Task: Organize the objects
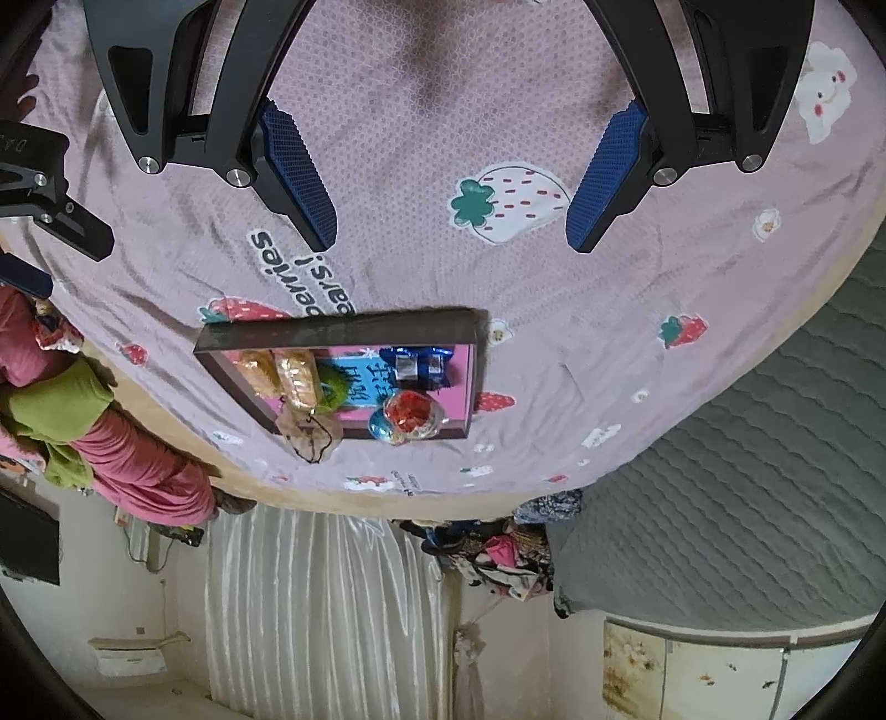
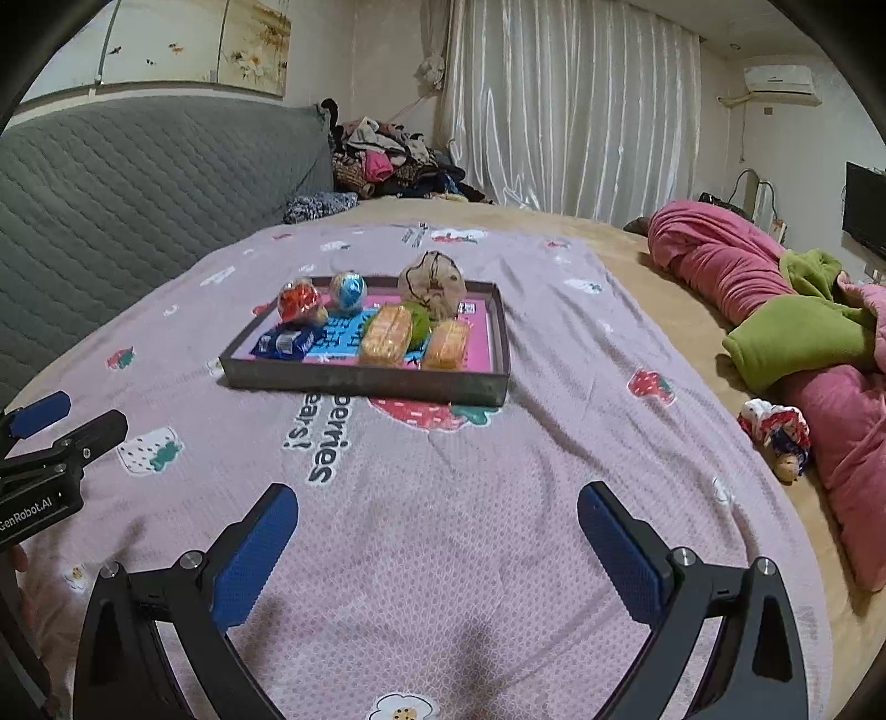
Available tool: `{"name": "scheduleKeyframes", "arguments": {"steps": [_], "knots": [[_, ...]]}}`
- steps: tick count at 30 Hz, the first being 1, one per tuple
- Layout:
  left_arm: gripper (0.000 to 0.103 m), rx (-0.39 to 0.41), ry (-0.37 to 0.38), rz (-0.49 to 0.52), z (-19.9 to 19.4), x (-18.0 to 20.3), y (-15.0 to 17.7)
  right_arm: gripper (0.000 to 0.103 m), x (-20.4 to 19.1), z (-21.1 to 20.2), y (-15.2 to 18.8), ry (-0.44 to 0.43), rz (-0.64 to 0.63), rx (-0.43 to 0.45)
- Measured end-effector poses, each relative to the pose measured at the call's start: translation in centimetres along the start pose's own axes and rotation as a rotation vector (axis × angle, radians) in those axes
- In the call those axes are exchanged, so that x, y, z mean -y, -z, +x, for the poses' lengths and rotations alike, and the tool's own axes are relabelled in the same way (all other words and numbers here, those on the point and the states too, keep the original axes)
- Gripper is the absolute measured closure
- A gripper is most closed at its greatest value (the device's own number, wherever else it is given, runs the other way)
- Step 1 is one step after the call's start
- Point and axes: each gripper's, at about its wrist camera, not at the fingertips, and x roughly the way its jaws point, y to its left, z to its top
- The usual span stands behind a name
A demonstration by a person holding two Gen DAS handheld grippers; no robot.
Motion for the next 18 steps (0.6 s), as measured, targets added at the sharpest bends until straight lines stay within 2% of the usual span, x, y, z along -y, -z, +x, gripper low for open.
{"name": "scheduleKeyframes", "arguments": {"steps": [18], "knots": [[0.017,0.007,0.014,0.009,2.5,0.2,0.9,0.001,-0.3,2.9,1.5,0.001,-0.009,-0.030]]}}
